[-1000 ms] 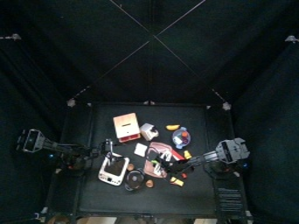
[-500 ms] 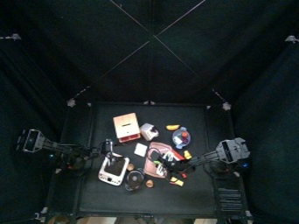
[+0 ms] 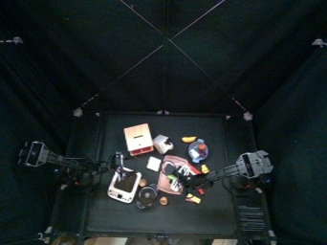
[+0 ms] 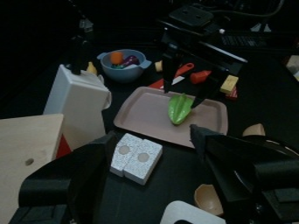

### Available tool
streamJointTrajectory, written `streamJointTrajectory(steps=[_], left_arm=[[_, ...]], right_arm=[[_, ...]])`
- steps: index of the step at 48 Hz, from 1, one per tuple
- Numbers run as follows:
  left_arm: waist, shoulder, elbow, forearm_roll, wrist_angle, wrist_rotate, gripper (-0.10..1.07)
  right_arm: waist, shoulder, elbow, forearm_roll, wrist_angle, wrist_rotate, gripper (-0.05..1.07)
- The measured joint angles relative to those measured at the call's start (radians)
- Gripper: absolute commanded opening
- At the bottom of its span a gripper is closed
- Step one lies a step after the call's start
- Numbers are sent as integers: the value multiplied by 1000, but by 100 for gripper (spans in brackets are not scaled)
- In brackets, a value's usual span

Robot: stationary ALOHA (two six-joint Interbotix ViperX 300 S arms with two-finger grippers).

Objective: Place starfruit on plate

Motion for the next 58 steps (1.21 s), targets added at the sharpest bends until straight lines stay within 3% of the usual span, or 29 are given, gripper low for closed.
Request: streamJointTrajectory(steps=[20, 27, 41, 53, 58], left_arm=[[0, 0, 0, 0, 0, 0, 100], [0, 2, 0, 2, 0, 2, 100], [0, 2, -2, 2, 0, 0, 100], [0, 2, 0, 2, 0, 2, 100], [0, 2, 0, 0, 0, 2, 100]], right_arm=[[0, -5, -40, 0, 32, -2, 100], [-2, -57, -80, 2, 55, -9, 100], [-38, -201, -80, 109, 61, -8, 99], [-103, -410, -35, 179, 44, -8, 99], [-149, -505, -37, 245, 97, -14, 99]])
